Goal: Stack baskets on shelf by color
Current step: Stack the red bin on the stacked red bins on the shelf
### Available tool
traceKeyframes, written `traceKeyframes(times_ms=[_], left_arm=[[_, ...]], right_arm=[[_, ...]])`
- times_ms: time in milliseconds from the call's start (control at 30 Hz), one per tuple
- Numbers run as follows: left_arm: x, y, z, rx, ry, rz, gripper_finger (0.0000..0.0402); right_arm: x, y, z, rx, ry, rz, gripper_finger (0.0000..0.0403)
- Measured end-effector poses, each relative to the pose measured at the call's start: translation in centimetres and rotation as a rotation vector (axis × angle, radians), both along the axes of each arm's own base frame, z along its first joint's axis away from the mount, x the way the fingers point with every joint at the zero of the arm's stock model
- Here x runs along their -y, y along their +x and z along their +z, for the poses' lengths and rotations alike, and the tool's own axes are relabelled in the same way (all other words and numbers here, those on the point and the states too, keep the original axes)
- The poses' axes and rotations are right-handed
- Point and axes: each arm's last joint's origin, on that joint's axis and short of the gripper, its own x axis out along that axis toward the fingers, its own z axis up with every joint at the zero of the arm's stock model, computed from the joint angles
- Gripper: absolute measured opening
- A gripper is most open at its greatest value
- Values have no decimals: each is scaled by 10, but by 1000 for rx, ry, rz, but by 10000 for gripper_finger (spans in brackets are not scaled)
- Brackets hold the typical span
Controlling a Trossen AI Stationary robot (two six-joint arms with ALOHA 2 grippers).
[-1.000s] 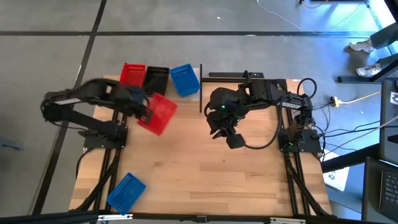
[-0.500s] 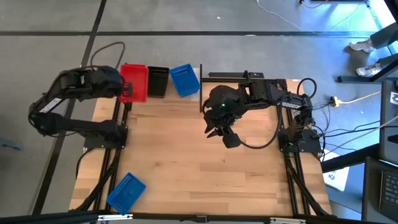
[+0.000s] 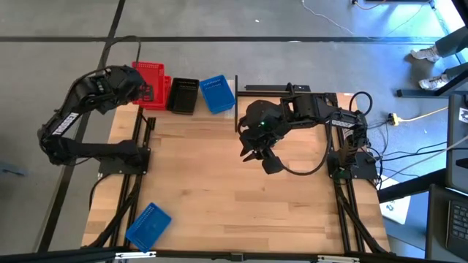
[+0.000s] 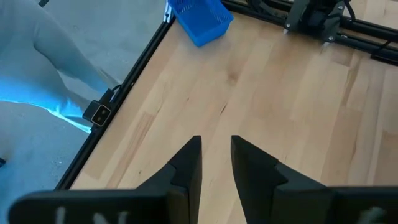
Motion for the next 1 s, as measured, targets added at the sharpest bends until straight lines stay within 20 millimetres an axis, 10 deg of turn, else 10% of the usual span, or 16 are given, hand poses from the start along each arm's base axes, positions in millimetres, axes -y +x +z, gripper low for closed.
traceKeyframes(times_ms=[1000], left_arm=[[-51,8,-13,-108,-178,-28,0]], right_arm=[[0,0,0,2,0,1,84]])
